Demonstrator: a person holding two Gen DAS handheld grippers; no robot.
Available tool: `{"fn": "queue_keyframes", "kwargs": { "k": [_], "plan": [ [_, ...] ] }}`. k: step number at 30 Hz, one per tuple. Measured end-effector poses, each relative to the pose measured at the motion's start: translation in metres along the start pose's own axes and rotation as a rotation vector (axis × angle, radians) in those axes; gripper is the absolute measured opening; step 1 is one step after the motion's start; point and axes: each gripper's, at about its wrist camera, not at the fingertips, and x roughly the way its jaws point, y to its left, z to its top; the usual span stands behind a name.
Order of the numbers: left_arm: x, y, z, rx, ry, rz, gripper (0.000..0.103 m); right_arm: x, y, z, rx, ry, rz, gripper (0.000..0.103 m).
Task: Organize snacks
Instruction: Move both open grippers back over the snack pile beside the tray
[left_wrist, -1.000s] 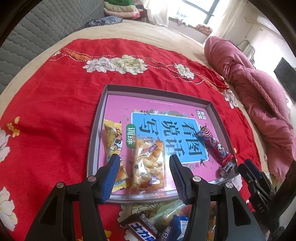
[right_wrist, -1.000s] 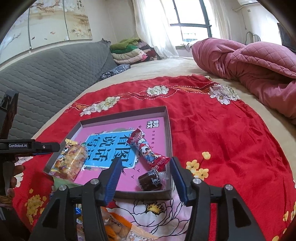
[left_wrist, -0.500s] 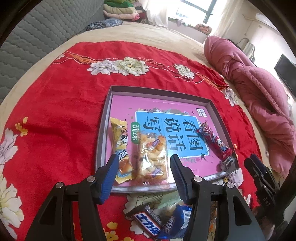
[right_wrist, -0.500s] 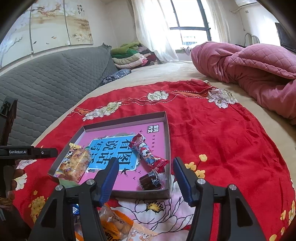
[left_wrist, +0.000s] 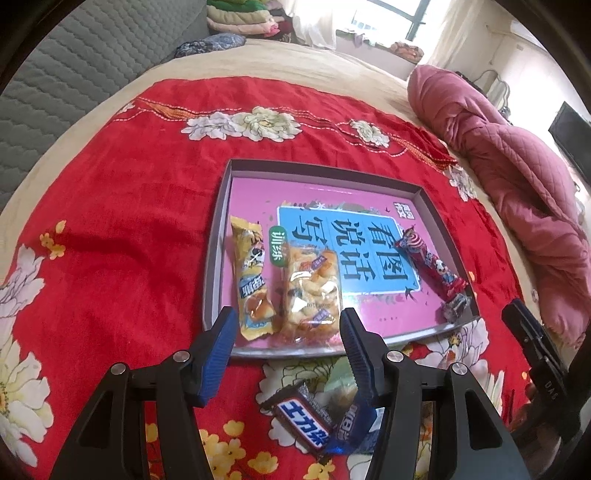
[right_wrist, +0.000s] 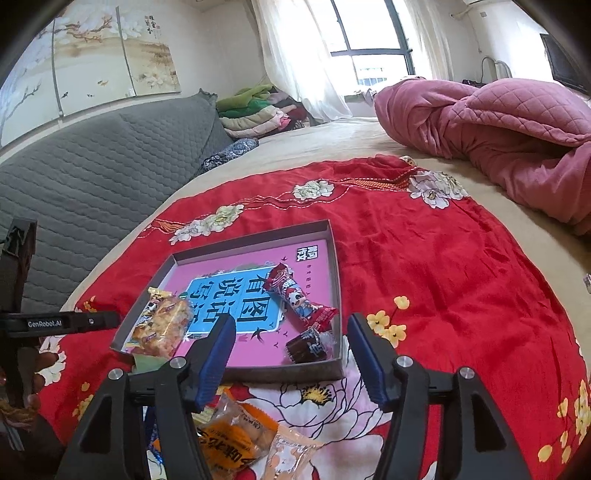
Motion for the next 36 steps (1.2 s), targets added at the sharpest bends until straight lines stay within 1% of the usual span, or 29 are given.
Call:
{"fn": "queue_keyframes", "kwargs": {
  "k": [7,12,18,27,36],
  "plan": [
    [-0.001,0.0,-0.012,0.005,0.032,0.02,0.059,-0.009,0.013,-0.003,-0.021,0.008,0.007,0.064],
    [-0.001,0.004,-0.02,-0.005,0.054,0.018,0.059,-0.012,0.017,-0.004,-0.02,0.009,0.0,0.065],
    [-0.003,0.003,-0.026,0.001,0.059,0.012,0.059,-0.017,0.021,-0.005,-0.017,0.005,-0.015,0.065],
    [-0.009,0.002,-0.031,0.006,0.059,0.0,0.059,-0.023,0.019,-0.005,-0.001,0.007,-0.032,0.065],
    [-0.005,0.006,-0.041,-0.01,0.097,-0.016,0.059,-0.029,0.012,-0.007,0.027,0.012,-0.063,0.065]
  ]
}}
